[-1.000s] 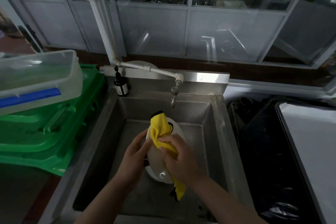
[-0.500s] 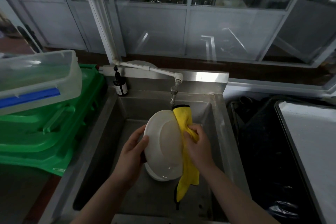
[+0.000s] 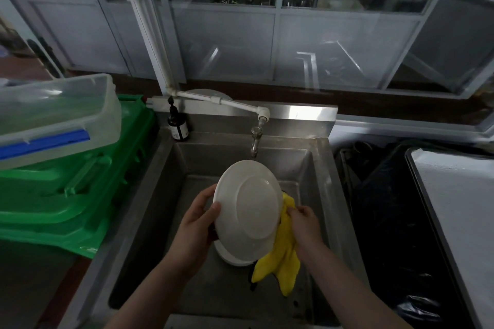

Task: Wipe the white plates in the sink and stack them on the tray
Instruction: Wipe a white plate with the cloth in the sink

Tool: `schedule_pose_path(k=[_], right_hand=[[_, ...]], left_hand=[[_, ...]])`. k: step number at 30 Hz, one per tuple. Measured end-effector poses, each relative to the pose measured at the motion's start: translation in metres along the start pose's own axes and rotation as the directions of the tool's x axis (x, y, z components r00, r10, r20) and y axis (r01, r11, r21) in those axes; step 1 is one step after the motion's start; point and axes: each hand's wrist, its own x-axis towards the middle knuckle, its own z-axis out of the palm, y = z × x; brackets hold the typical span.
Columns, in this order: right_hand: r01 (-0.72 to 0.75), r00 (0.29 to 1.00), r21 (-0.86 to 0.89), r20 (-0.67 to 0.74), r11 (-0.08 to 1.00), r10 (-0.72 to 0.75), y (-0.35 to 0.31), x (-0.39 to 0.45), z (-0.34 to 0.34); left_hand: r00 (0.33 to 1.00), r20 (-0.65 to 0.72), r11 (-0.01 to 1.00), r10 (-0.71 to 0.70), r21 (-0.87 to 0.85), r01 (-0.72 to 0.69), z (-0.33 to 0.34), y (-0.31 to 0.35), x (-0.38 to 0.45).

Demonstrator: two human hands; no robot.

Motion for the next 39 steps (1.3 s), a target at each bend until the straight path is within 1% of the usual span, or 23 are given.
schedule_pose_path(k=[2,4,7,10,13,20,26,31,34,39], right_hand=[[0.116,0.992,-0.044,-0.038,0.992,-0.118,-0.005,-0.008,0.002],[0.232,0.971,-0.097,-0.027,0.968,-0.236,-0.007,-0.016,0.003],[0.337,0.94,-0.155,0.004,0.929,-0.341,-0.01,-0.023,0.007],[0.46,0.884,-0.199,0.004,0.866,-0.468,-0.013,-0.026,0.01],[0.538,0.839,-0.221,0.054,0.813,-0.541,-0.016,-0.031,0.015],[0.623,0.782,-0.246,0.185,0.743,-0.595,-0.019,-0.044,0.022],[0.719,0.692,-0.228,0.32,0.656,-0.647,-0.015,-0.056,0.032],[0.785,0.616,-0.241,0.392,0.57,-0.683,-0.014,-0.064,0.033],[0.836,0.547,-0.233,0.434,0.497,-0.715,-0.013,-0.07,0.035],[0.88,0.471,-0.224,0.522,0.419,-0.711,-0.004,-0.082,0.041]], left_hand=[[1.0,-0.01,1.0,-0.013,0.005,0.013,0.003,-0.003,0.0],[1.0,-0.022,1.0,-0.018,-0.004,0.018,0.006,-0.004,0.0],[0.999,-0.028,1.0,-0.02,-0.005,0.02,0.008,-0.004,0.002],[1.0,-0.024,1.0,-0.017,-0.003,0.017,0.008,-0.004,0.002],[1.0,-0.021,1.0,-0.011,-0.012,0.011,0.012,-0.003,0.001],[0.999,-0.047,1.0,-0.027,-0.003,0.026,0.016,-0.008,0.001],[0.993,-0.092,0.996,-0.072,-0.05,0.067,0.016,-0.012,0.004],[0.982,-0.145,0.986,-0.121,-0.134,0.101,0.014,-0.015,0.006],[0.98,-0.161,0.98,-0.12,-0.179,0.091,0.014,-0.015,0.006],[0.976,-0.188,0.975,-0.11,-0.212,0.069,0.017,-0.014,0.009]])
